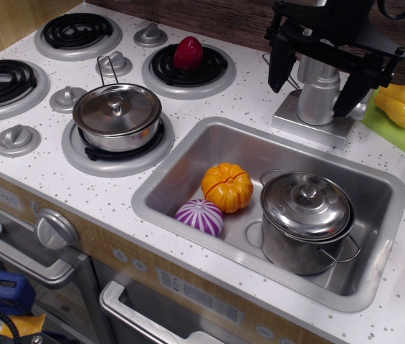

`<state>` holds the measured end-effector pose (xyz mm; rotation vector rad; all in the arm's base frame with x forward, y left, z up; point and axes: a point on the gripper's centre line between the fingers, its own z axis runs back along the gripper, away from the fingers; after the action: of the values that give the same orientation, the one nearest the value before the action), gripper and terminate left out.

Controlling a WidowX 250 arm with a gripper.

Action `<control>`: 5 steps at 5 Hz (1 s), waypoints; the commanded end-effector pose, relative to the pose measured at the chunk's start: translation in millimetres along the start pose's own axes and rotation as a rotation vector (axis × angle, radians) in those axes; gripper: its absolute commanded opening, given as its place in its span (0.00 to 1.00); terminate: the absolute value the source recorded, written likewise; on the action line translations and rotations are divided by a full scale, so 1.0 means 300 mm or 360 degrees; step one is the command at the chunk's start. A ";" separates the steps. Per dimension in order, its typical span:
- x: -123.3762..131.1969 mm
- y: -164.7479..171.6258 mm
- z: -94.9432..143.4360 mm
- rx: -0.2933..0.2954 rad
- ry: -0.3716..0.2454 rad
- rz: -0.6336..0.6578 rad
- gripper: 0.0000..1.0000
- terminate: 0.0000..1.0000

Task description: Turn faucet front to left

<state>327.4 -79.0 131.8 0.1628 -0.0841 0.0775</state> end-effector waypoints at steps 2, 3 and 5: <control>-0.004 -0.054 0.024 0.0014 -0.0084 0.0003 1.00 0.00; 0.009 -0.098 0.035 0.0007 -0.0153 -0.0002 1.00 0.00; 0.081 -0.150 0.017 -0.0048 -0.0310 -0.0039 1.00 0.00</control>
<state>356.3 -122.4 112.3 0.1602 -0.2485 0.0217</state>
